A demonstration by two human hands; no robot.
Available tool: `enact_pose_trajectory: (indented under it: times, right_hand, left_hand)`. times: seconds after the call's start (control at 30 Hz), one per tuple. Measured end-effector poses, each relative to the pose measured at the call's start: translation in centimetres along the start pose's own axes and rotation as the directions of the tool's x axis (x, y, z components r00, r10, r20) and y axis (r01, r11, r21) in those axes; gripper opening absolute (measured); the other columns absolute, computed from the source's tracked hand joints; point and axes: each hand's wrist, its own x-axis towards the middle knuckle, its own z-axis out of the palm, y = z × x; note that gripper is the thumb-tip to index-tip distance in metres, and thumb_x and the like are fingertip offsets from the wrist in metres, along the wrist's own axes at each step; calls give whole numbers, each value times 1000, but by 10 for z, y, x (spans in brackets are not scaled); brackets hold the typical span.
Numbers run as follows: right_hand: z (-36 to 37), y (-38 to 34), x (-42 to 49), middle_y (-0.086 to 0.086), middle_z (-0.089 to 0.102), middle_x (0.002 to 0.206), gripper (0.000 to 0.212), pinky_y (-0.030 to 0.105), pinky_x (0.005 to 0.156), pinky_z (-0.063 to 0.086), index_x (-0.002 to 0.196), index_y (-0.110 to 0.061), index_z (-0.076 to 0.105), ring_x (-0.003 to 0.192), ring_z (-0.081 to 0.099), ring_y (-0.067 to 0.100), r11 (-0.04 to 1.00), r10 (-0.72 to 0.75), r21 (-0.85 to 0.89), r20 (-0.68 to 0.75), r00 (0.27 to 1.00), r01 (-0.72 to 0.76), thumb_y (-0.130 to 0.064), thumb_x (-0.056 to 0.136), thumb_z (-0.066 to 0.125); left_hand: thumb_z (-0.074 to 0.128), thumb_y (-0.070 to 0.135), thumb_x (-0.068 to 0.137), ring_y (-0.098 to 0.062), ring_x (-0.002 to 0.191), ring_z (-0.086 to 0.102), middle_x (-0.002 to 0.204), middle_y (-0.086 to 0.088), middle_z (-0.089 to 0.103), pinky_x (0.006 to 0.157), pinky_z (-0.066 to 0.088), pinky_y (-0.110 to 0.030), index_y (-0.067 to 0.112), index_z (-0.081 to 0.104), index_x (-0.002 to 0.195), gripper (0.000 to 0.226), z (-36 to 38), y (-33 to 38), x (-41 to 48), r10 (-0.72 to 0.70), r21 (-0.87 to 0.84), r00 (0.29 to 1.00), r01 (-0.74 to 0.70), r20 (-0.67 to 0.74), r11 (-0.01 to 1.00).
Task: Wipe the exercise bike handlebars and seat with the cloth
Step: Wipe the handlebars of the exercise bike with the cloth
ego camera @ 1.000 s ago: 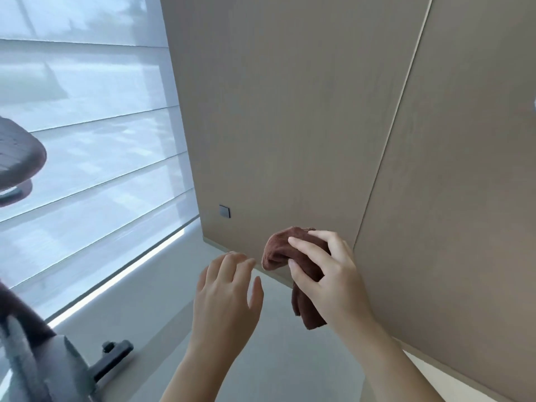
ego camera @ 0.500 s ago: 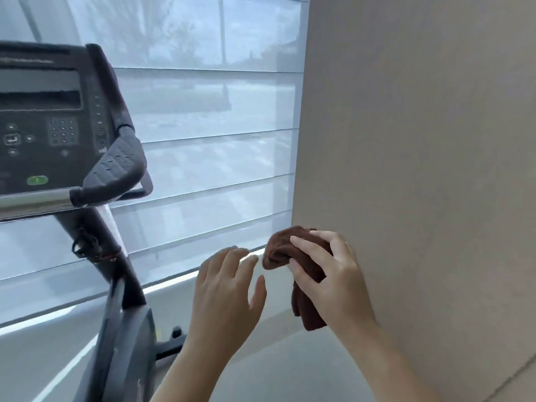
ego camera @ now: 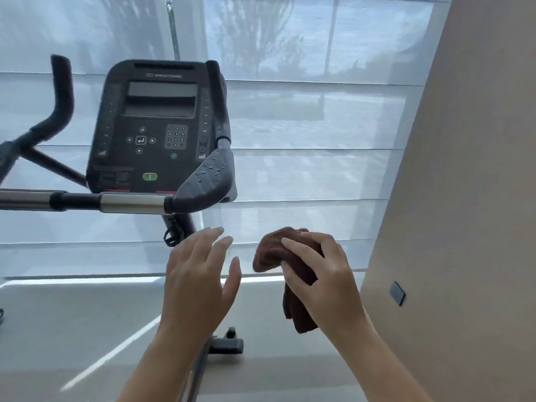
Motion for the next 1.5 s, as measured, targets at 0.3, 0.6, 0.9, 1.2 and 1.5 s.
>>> enact_pose_trajectory:
  times: [0.3,0.6,0.9,1.2,1.5]
  right_hand:
    - [95,-29,107,8,57,110,33,27,90,42,112,-18,65,102,53,24,984,-162,66,-22,987,163,-25,80,62]
    - [170,-46,184,4,52,125,32,43,90,42,113,-26,64,110,45,29,970,-122,-193,124,985,145,-36,83,60]
    - [183,-51,162,10,60,106,21,42,77,48,95,-22,70,90,53,32,959,-184,-221,-7,983,178,-30,76,66]
    - [175,-49,191,10,51,104,18,38,85,46,97,-22,70,98,51,27,964,-144,-207,125,982,168,-23,79,68]
    - [170,-42,217,10,50,103,22,37,90,44,104,-24,68,101,52,29,959,-61,-274,61,996,76,-25,82,65]
  left_hand:
    - [41,31,83,-34,106,56,110,-17,64,92,41,-46,2,62,103,42,4,-110,61,-39,129,999,40,-10,991]
    - [43,41,84,-34,107,57,109,-17,65,93,41,-50,2,63,105,49,34,-174,96,25,129,996,-35,81,991]
    - [35,39,92,-27,92,61,96,-8,68,82,39,-42,8,66,97,44,54,-189,92,107,35,994,-107,-6,994]
    - [38,39,91,-28,87,60,94,-7,66,83,35,-39,6,65,97,44,54,-195,90,155,-4,987,-156,-41,988]
    - [50,38,81,-31,86,61,91,-10,66,86,35,-40,3,66,94,41,51,-193,89,125,-41,991,-127,-48,991]
